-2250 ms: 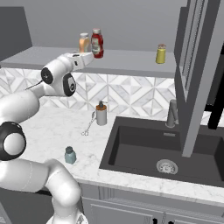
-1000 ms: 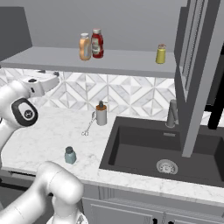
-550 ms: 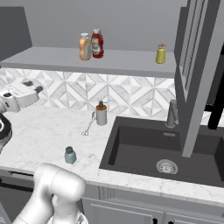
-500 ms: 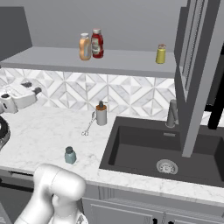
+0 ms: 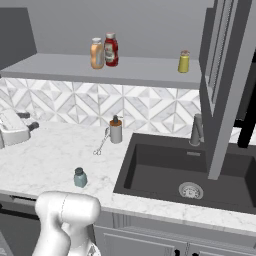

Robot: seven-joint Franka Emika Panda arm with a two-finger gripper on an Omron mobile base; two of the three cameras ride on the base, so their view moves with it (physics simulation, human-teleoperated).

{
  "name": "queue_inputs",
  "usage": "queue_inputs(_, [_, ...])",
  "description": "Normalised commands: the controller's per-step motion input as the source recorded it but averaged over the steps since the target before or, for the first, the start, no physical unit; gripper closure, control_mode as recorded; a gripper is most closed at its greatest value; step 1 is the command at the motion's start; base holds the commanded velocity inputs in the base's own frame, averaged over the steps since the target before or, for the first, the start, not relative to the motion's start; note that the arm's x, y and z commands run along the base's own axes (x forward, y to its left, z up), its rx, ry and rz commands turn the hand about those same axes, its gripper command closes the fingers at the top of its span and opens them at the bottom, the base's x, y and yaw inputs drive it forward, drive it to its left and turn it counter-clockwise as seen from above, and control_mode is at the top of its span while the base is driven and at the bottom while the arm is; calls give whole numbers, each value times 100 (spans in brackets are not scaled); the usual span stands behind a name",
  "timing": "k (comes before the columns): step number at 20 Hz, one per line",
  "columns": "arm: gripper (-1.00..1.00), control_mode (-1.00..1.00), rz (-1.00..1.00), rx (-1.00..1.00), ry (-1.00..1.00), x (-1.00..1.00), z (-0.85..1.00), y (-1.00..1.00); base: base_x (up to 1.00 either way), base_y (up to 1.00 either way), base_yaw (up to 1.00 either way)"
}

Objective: Put the shaker and condiment bottle from the counter next to their counterparts in the cabinet.

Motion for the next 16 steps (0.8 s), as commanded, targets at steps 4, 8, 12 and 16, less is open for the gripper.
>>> queue_inputs(4, [-100, -100, 0, 0, -1, -21, -98, -24, 0, 0, 0])
queue_inputs(8, [-100, -100, 0, 0, 0, 0, -88, -22, 0, 0, 0])
queue_inputs(12, [-100, -100, 0, 0, -2, 11, -88, -27, 0, 0, 0])
queue_inputs(16, [-100, -100, 0, 0, 0, 21, -79, -21, 0, 0, 0])
